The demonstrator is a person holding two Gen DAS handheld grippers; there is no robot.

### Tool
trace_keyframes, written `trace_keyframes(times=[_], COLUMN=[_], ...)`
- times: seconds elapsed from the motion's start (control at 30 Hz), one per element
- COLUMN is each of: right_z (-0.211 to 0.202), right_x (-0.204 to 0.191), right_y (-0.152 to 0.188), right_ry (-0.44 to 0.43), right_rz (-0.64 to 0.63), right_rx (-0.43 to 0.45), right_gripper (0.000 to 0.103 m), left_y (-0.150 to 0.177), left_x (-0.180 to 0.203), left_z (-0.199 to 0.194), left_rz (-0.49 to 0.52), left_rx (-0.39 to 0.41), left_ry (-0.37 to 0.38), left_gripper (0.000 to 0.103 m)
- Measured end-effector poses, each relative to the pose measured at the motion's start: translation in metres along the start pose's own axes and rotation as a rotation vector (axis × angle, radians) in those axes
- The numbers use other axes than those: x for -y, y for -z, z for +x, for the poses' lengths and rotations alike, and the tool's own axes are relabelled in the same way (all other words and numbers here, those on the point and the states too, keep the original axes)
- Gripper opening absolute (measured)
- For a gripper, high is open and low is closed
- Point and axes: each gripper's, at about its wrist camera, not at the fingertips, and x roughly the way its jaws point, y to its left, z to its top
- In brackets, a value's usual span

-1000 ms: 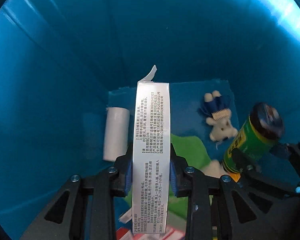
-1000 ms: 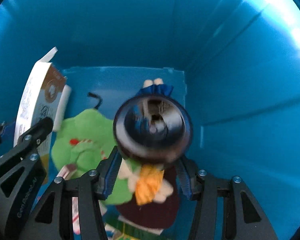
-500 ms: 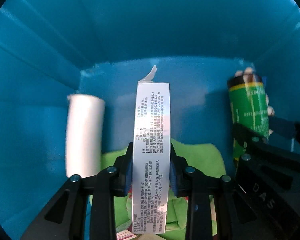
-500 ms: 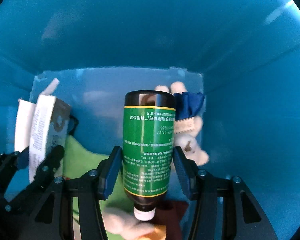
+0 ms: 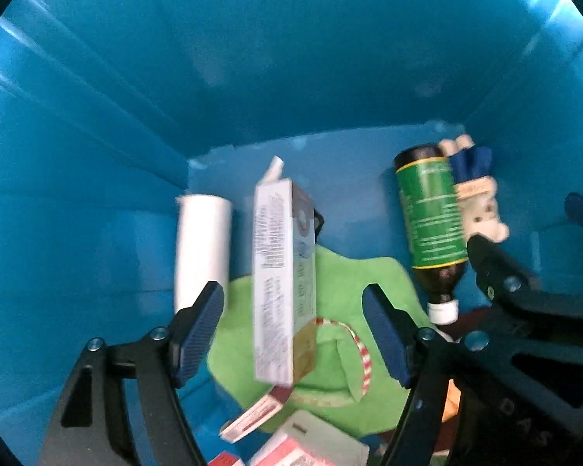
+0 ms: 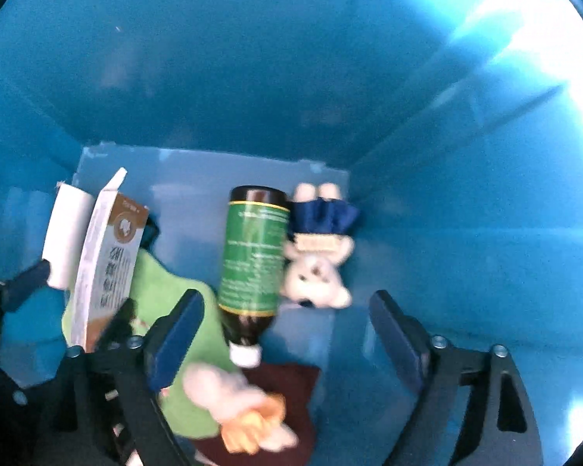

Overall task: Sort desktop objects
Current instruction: 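Open both tools to release the white box and bottle into the crate, then move both tools back over the pile on the bed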

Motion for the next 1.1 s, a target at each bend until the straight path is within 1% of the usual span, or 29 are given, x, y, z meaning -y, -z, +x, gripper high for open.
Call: trace_keyframes(times=[0.07,0.1,0.13,0.17,0.2,0.23,0.27,0.3,0.33,0.4,0.47,0.53,0.6,0.67,0.77,0.9,0.93,1.0,1.1], right_z=[-0.026,-0.029,-0.043,-0.048,-0.059,-0.074,-0.078,-0.091,-0.104,-0.133,-0.161,-0.182,-0.205,-0.225,-0.248,-0.283,-0.291,-0.302,-0.318], right_x=[-0.006,0.003,0.005,0.008,0.012,0.012,0.018,0.018,0.019,0.016,0.01,0.004,-0.003,-0.013,-0.032,-0.065,-0.076,-0.098,-0.134], right_y=[0.003,0.006,0.012,0.005,0.006,0.013,0.018,0.025,0.031,0.042,0.054,0.065,0.078,0.092,0.112,0.141,0.15,0.167,0.195], right_ry=[-0.016,-0.016,-0.008,-0.002,-0.001,-0.002,-0.002,0.001,0.003,0.014,0.017,0.006,-0.025,-0.069,-0.117,-0.143,-0.135,-0.134,-0.163], right_rz=[0.019,0.024,0.032,0.037,0.037,0.035,0.036,0.039,0.038,0.034,0.037,0.039,0.048,0.056,0.054,0.024,0.012,-0.023,-0.083], right_rx=[0.019,0.026,0.033,0.045,0.066,0.096,0.118,0.136,0.16,0.201,0.252,0.302,0.354,0.393,0.435,0.503,0.525,0.562,0.612], right_gripper=[0.091,0.095,0.097,0.1,0.101,0.101,0.101,0.102,0.103,0.103,0.103,0.103,0.103,0.103,0.103,0.103,0.103,0.103,0.103], left_y=[0.006,0.01,0.015,0.021,0.026,0.029,0.032,0.035,0.039,0.049,0.062,0.071,0.087,0.105,0.131,0.172,0.183,0.206,0.242], left_x=[-0.003,-0.003,-0.005,-0.008,-0.013,-0.018,-0.024,-0.032,-0.032,-0.036,-0.046,-0.058,-0.074,-0.094,-0.12,-0.163,-0.173,-0.192,-0.221], left_z=[-0.023,-0.035,-0.047,-0.059,-0.069,-0.08,-0.09,-0.1,-0.105,-0.121,-0.147,-0.164,-0.184,-0.205,-0.225,-0.246,-0.25,-0.256,-0.262], left_rz=[0.004,0.009,0.012,0.013,0.015,0.014,0.008,0.002,-0.004,-0.005,0.001,0.004,0.009,0.008,0.008,-0.013,-0.015,-0.02,-0.024], left_rx=[0.019,0.028,0.039,0.053,0.066,0.08,0.093,0.107,0.124,0.157,0.198,0.242,0.295,0.342,0.406,0.467,0.481,0.502,0.533], left_ry=[-0.004,-0.008,-0.009,-0.004,0.006,0.01,0.009,0.012,0.018,0.042,0.064,0.071,0.073,0.059,0.031,0.047,0.054,0.044,0.035], left_gripper=[0.074,0.074,0.074,0.074,0.074,0.074,0.074,0.074,0.074,0.074,0.074,0.074,0.074,0.077,0.078,0.078,0.078,0.078,0.078])
